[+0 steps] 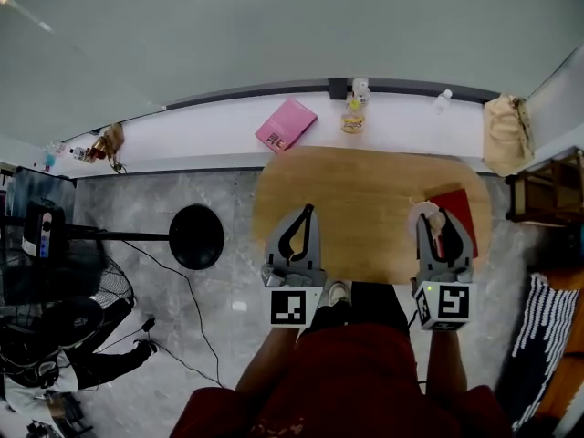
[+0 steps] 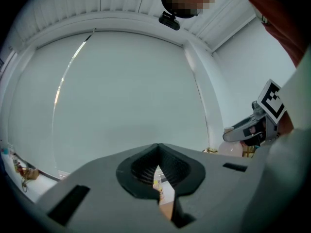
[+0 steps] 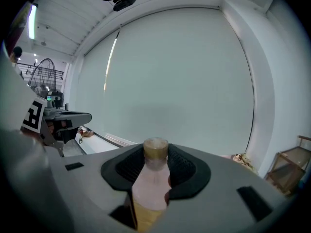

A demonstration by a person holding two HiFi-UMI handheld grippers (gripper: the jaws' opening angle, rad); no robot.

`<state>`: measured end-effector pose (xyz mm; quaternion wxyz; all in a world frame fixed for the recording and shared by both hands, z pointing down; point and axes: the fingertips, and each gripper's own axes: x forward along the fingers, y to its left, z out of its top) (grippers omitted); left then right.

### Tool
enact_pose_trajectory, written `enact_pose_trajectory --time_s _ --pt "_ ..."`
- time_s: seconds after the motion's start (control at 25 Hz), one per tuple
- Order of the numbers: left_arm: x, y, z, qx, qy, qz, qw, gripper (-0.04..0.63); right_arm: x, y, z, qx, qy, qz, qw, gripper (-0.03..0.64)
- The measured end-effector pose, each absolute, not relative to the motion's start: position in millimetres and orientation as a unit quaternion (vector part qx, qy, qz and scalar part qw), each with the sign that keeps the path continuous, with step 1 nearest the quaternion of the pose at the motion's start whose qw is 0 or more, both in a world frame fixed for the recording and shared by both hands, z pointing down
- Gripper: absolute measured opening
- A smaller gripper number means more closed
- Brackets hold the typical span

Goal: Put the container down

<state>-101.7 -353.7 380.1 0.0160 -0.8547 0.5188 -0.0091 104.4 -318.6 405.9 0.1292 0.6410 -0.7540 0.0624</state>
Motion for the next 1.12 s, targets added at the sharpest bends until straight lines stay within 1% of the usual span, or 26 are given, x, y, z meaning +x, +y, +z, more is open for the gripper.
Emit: enact_pose_trajectory --time_s 0.44,0.6,0.88,1.04,1.12 --pt "-63.8 -407.2 461.5 -0.861 0.504 -0.065 -0.023 0.005 127.9 -379.9 506.6 0.614 -0.758 0.129 0.180 0.141" --pt "-53.6 -415.7 497.6 -0.864 0.495 -0.090 -0.037 0.005 129.9 -397.6 539.6 0.612 -0.756 0.153 0.177 0.141" --pt "-35.7 -429.2 568.5 -0.864 0.480 -0.128 -0.080 0.005 136.0 -415.6 629.6 0.595 -0.749 0.198 0.215 0.141" --pt "-26.6 -431.7 607.2 -0.863 0.474 -0.144 -0.103 0.005 139.1 -420.0 681.4 0.579 -0.747 0.210 0.252 0.141" --pt "-23.2 -434.5 625.0 -0.861 0.472 -0.152 -0.112 0.005 139.3 -424.2 702.0 0.578 -0.742 0.223 0.256 0.141"
